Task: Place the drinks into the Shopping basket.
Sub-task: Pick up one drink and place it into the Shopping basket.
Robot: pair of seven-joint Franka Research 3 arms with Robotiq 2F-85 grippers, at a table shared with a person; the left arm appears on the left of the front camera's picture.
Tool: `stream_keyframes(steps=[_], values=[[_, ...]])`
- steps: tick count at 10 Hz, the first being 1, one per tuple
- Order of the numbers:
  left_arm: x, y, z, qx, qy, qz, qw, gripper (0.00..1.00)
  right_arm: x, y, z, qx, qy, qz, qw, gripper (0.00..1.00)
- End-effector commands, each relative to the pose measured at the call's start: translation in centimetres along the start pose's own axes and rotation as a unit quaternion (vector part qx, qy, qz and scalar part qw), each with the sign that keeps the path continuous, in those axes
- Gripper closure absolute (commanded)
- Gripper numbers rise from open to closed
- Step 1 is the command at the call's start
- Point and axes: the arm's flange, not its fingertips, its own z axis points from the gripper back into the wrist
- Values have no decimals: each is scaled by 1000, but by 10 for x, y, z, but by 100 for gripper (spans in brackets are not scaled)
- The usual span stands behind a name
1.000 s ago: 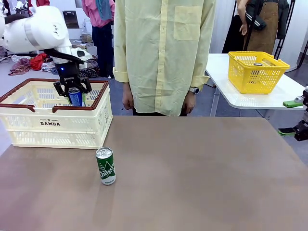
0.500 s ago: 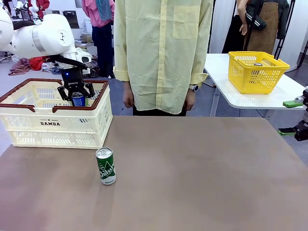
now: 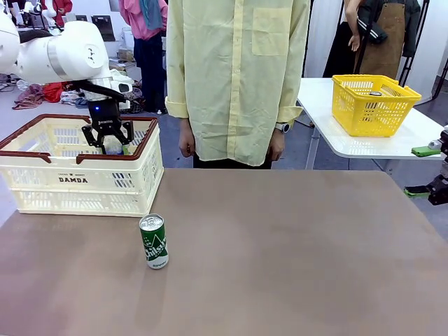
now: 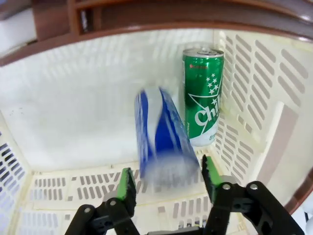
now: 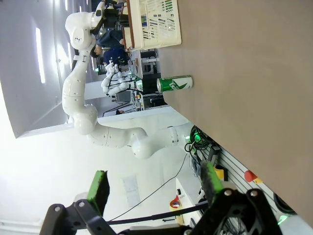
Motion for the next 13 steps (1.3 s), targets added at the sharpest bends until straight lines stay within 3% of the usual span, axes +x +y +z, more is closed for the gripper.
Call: stream_keyframes(steps=[1, 6, 9, 10, 12, 13], values=[[0, -2, 9, 0, -4, -6, 1000, 0, 0, 2, 3, -5, 7, -1, 1000, 0], [-12, 4, 19, -15, -29, -12, 999, 0, 0, 2, 3, -5, 7, -1, 1000, 0], [-38, 11, 38, -47, -44, -60, 996, 0, 0, 2, 3, -5, 7, -1, 1000, 0], [-52, 15, 49, -71, -51, -80, 993, 0, 0, 2, 3, -5, 7, -1, 1000, 0], [-112, 31, 84, -189, -43, -117, 974, 0, 0, 2, 3, -5, 7, -1, 1000, 0], [-140, 40, 93, -273, -94, -102, 952, 0, 0, 2, 3, -5, 7, -1, 1000, 0]])
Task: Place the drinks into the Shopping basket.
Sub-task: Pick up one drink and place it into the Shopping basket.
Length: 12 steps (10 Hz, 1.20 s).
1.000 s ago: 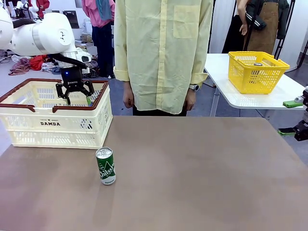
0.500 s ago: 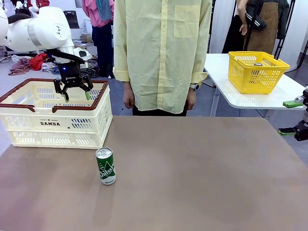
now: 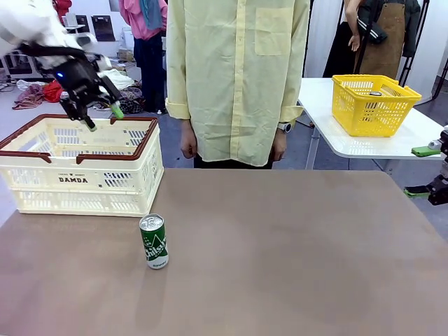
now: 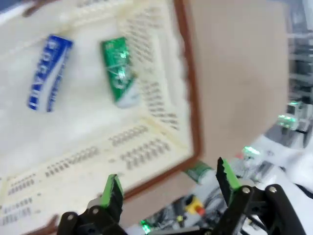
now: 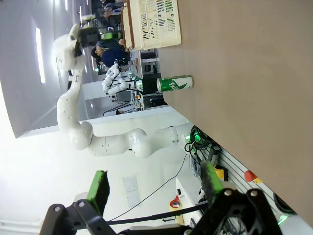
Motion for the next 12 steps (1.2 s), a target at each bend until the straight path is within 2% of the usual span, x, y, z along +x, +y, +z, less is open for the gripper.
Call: stream_keyframes(steps=[1, 2, 3, 4, 6, 7, 8, 9, 12], values=[[-71, 17, 11, -167, -53, -18, 984, 0, -1, 3, 3, -5, 7, -1, 1000, 0], [-102, 34, 13, -268, -52, -15, 962, 0, -1, 3, 3, -5, 7, -1, 1000, 0], [-129, 56, 15, -339, -80, 13, 937, 0, -1, 3, 3, -5, 7, -1, 1000, 0], [-159, 85, 17, -404, -126, 26, 906, 0, -1, 3, 3, -5, 7, -1, 1000, 0], [-202, 150, 7, -524, -194, 53, 828, 0, -1, 3, 3, -5, 7, -1, 1000, 0], [-202, 167, -1, -537, -176, 67, 822, 0, -1, 3, 3, -5, 7, -1, 1000, 0], [-188, 182, -3, -507, -178, 95, 838, 0, -1, 3, 3, -5, 7, -1, 1000, 0], [-217, 158, 8, -508, -182, 71, 839, 0, -1, 3, 3, -5, 7, -1, 1000, 0], [-217, 158, 8, -508, -182, 71, 839, 0, -1, 3, 3, -5, 7, -1, 1000, 0]])
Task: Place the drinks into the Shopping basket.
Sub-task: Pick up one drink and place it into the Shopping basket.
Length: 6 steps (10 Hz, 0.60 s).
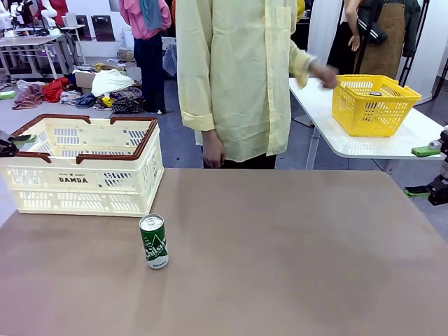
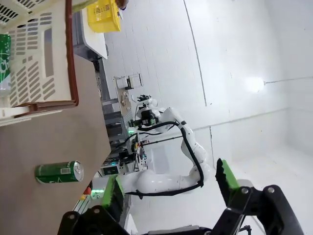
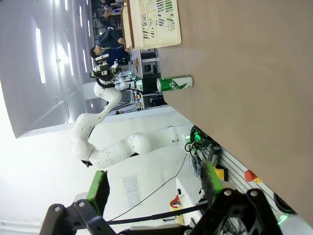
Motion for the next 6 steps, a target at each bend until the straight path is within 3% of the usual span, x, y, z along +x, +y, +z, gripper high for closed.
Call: stream_keyframes(steps=[1, 6], values=[[-3, -3, 1, 4, -3, 3, 1000, 0, -1, 3, 3, -5, 7, -1, 1000, 0], [-3, -3, 1, 4, -3, 3, 1000, 0, -1, 3, 3, -5, 7, -1, 1000, 0]])
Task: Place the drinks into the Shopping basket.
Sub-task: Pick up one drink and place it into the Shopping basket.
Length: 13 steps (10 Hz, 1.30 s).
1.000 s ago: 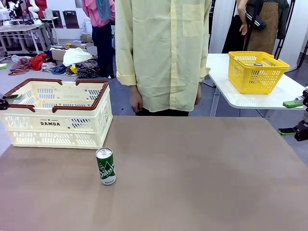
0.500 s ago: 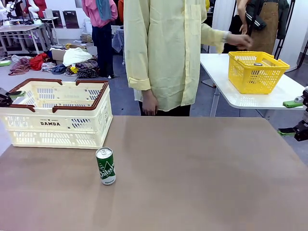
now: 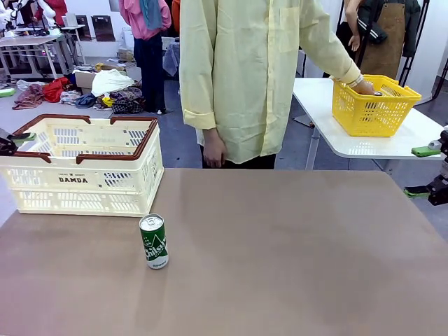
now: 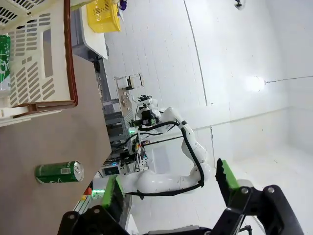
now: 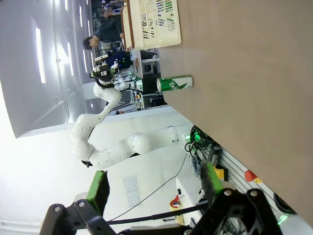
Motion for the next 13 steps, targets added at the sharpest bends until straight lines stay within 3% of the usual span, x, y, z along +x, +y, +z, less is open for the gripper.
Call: stream_keyframes(steps=[1, 4, 5, 7, 10, 12, 13], values=[[-2, -2, 0, 3, -1, 4, 1000, 0, -1, 3, 3, -5, 7, -1, 1000, 0], [0, 0, 0, 0, 0, 0, 1000, 0, -1, 3, 3, -5, 7, -1, 1000, 0], [-23, -17, -31, 81, 32, -8, 996, 0, -1, 3, 3, -5, 7, -1, 1000, 0], [-60, -64, -107, 216, 95, -90, 967, 0, -1, 3, 3, -5, 7, -1, 1000, 0], [-82, -87, -213, 386, 135, -157, 899, 0, -1, 3, 3, -5, 7, -1, 1000, 0], [-94, -72, -270, 545, 135, -196, 804, 0, -1, 3, 3, -5, 7, -1, 1000, 0], [-106, -59, -291, 588, 157, -212, 764, 0, -1, 3, 3, -5, 7, -1, 1000, 0]])
